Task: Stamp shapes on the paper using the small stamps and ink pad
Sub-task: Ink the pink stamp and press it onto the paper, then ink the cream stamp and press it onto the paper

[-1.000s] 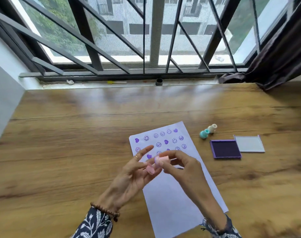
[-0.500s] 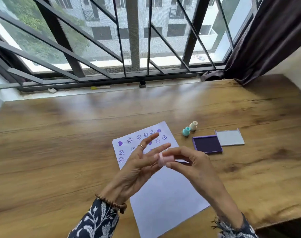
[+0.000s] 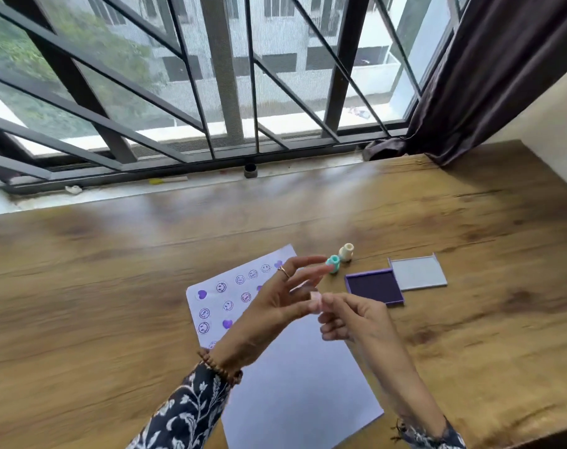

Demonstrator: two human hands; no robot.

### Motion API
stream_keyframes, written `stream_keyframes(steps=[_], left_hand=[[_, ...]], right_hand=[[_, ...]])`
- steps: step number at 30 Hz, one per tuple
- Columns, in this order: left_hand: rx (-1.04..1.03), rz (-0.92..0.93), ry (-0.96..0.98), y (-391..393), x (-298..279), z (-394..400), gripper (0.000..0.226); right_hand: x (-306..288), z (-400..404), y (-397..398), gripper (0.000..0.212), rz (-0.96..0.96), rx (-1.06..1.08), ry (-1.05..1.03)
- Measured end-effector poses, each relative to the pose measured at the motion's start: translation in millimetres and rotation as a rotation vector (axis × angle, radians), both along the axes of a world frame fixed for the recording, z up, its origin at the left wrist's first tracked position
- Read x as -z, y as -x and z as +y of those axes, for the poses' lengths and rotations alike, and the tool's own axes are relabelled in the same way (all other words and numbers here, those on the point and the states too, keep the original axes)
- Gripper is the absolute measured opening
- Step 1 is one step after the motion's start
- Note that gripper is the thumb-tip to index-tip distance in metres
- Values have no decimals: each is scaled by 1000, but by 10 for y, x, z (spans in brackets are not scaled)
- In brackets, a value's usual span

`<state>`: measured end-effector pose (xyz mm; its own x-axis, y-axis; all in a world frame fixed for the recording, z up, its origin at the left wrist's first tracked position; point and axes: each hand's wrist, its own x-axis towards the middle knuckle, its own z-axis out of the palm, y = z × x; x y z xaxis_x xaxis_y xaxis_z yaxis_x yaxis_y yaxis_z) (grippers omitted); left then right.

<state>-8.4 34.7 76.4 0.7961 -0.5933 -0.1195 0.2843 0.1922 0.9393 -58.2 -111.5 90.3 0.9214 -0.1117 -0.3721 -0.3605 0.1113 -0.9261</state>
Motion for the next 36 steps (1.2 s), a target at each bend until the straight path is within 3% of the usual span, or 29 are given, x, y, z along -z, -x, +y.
stream_keyframes(steps=[5,13,18,22,25,31,36], left_hand=[[49,-101,-249,-260,195,-164,39],[-171,-532,-623,-426,570,-635,26],[-347,-512,-640,-525,718,-671,14],[-385,-479,-673,-684,820,-642,8],[-338,-463,-715,-823,886,-662,14],[-131,-606,-746,-1086,937,-747,13],[-123,-615,-735,-1138,996,-759,12]], right_hand=[[191,-191,-193,12,50,62,123],[400,-506,-569,6,-66,42,762],[489,-699,-728,5,-138,78,1027],[596,-773,-856,7,-118,-38,1142],[679,-783,-946,11,-95,-118,1237],[736,-802,-1009,21,-60,-168,1305],[695,-731,-1082,35,-162,-189,1335]])
